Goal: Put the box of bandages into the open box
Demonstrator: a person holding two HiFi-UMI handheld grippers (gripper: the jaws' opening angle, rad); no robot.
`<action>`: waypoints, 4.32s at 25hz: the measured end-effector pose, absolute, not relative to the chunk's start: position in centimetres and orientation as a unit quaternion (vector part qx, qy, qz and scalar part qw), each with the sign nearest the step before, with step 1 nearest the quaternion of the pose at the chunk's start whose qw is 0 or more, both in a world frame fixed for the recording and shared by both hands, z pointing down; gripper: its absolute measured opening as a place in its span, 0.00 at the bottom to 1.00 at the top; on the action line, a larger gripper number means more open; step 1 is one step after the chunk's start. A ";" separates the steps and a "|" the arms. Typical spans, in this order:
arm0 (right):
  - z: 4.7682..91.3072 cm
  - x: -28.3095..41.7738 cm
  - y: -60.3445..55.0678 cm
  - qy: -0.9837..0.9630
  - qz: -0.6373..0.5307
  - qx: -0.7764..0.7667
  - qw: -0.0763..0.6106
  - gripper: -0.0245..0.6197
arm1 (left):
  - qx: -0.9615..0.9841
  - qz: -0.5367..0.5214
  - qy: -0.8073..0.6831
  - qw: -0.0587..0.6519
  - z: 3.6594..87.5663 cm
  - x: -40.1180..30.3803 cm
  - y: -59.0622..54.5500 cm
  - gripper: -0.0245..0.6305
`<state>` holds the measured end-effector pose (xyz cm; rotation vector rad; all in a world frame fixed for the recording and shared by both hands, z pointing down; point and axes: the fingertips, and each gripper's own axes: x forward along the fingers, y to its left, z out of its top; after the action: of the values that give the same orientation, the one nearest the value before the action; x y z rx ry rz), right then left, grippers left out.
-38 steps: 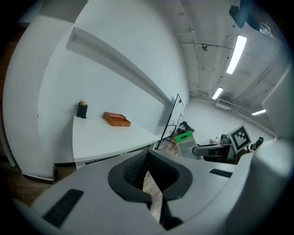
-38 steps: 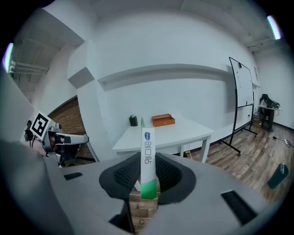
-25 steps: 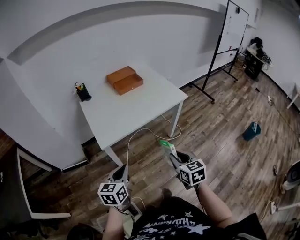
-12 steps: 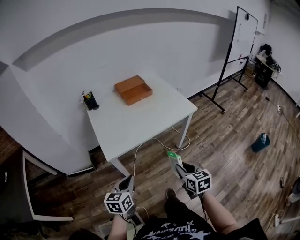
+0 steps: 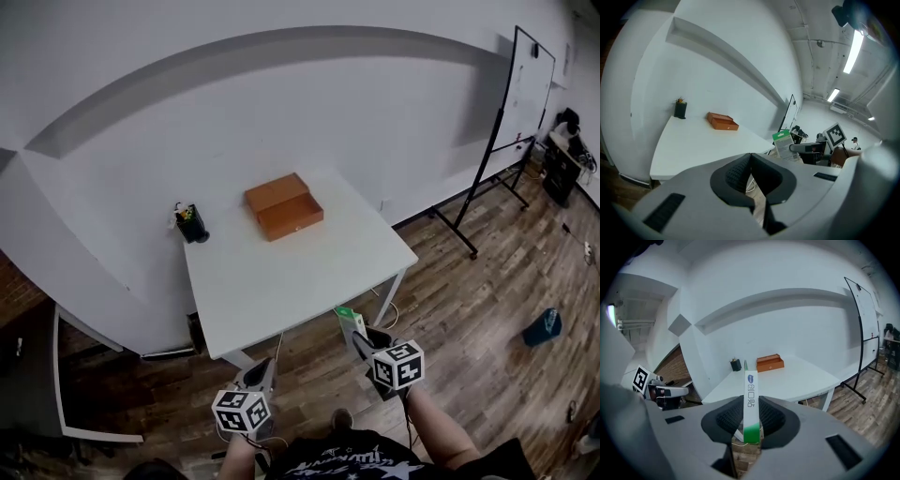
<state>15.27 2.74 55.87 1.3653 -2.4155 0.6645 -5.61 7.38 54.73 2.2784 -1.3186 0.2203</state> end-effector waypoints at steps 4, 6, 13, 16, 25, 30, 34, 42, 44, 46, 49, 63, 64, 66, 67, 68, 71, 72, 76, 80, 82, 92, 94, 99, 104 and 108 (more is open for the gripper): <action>56.1 16.2 -1.3 -0.849 0.225 0.452 0.154 0.22 | 0.827 0.084 -0.501 0.240 54.5 -4.4 3.9 0.07; 56.6 16.7 -2.8 -0.852 0.226 0.443 0.163 0.22 | 0.822 0.083 -0.512 0.237 54.4 -4.3 2.4 0.07; 58.2 17.4 -7.2 -0.849 0.245 0.433 0.177 0.22 | 0.810 0.095 -0.525 0.244 55.1 -4.6 -1.7 0.07; 58.5 17.0 -9.7 -0.846 0.245 0.435 0.184 0.22 | 0.808 0.091 -0.526 0.250 55.7 -5.6 -4.8 0.07; 58.0 15.0 -22.1 -0.839 0.232 0.451 0.196 0.22 | 0.813 0.079 -0.521 0.249 55.8 -8.9 -18.4 0.07; 57.8 12.8 -29.5 -0.839 0.217 0.452 0.212 0.22 | 0.818 0.079 -0.518 0.236 54.8 -11.1 -25.8 0.07; 57.7 11.0 -33.8 -0.841 0.196 0.447 0.235 0.22 | 0.818 0.077 -0.518 0.238 54.5 -12.7 -29.9 0.07; 56.1 7.9 -42.8 -0.851 0.114 0.436 0.268 0.22 | 0.815 0.067 -0.525 0.235 53.7 -15.9 -36.8 0.07; 55.6 6.9 -44.9 -0.855 0.084 0.427 0.282 0.22 | 0.817 0.065 -0.525 0.231 53.4 -16.6 -38.3 0.07; 55.5 5.9 -46.9 -0.858 0.054 0.413 0.301 0.22 | 0.818 0.064 -0.525 0.227 53.2 -17.3 -39.7 0.07; 56.0 4.1 -49.2 -0.860 0.015 0.382 0.338 0.22 | 0.818 0.064 -0.525 0.227 53.2 -18.0 -41.5 0.07; 63.5 -1.8 -53.4 -0.850 -0.025 0.235 0.470 0.22 | 0.821 0.078 -0.507 0.250 56.2 -19.3 -44.9 0.07; 63.9 -1.9 -53.4 -0.849 -0.022 0.232 0.475 0.22 | 0.821 0.079 -0.507 0.252 56.5 -19.3 -45.0 0.07; 64.6 -1.9 -53.6 -0.846 -0.014 0.230 0.481 0.22 | 0.820 0.081 -0.505 0.255 56.8 -19.2 -45.0 0.07; 64.8 -1.9 -53.7 -0.845 -0.008 0.232 0.482 0.22 | 0.820 0.081 -0.505 0.256 57.0 -19.2 -45.1 0.07; 65.0 -1.9 -53.8 -0.844 -0.003 0.235 0.482 0.22 | 0.820 0.081 -0.504 0.257 57.1 -19.1 -45.1 0.07; 65.3 -2.0 -54.3 -0.845 0.008 0.243 0.477 0.22 | 0.820 0.083 -0.502 0.261 57.5 -18.9 -45.1 0.07; 65.4 -2.1 -54.4 -0.845 0.008 0.244 0.477 0.22 | 0.820 0.084 -0.502 0.262 57.6 -18.9 -45.1 0.07; 65.6 -2.2 -54.9 -0.843 -0.003 0.254 0.474 0.22 | 0.820 0.085 -0.502 0.263 57.8 -18.7 -45.1 0.07; 64.7 -2.4 -55.2 -0.852 -0.007 0.268 0.450 0.22 | 0.819 0.083 -0.503 0.263 57.5 -18.4 -44.7 0.07; 64.0 -2.3 -55.1 -0.854 -0.009 0.273 0.442 0.22 | 0.820 0.082 -0.504 0.259 57.3 -18.2 -44.4 0.07; 58.2 -0.9 -52.4 -0.868 -0.002 0.338 0.363 0.22 | 0.820 0.071 -0.515 0.241 54.7 -17.2 -41.7 0.07; 56.9 -0.6 -51.2 -0.875 0.006 0.343 0.343 0.21 | 0.823 0.071 -0.514 0.232 53.9 -16.6 -40.8 0.07; 53.8 0.7 -48.4 -0.883 0.003 0.360 0.301 0.13 | 0.825 0.066 -0.521 0.210 52.2 -15.3 -38.8 0.07; 51.6 2.5 -45.2 -0.886 0.012 0.379 0.266 0.12 | 0.823 0.058 -0.530 0.198 50.7 -13.8 -35.9 0.07; 50.4 4.0 -42.1 -0.888 0.017 0.388 0.245 0.12 | 0.822 0.053 -0.533 0.194 49.9 -12.4 -33.1 0.07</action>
<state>4.05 -42.09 50.41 1.0604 -2.4240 0.0460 -12.37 -33.14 49.86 2.3042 -1.4942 0.1494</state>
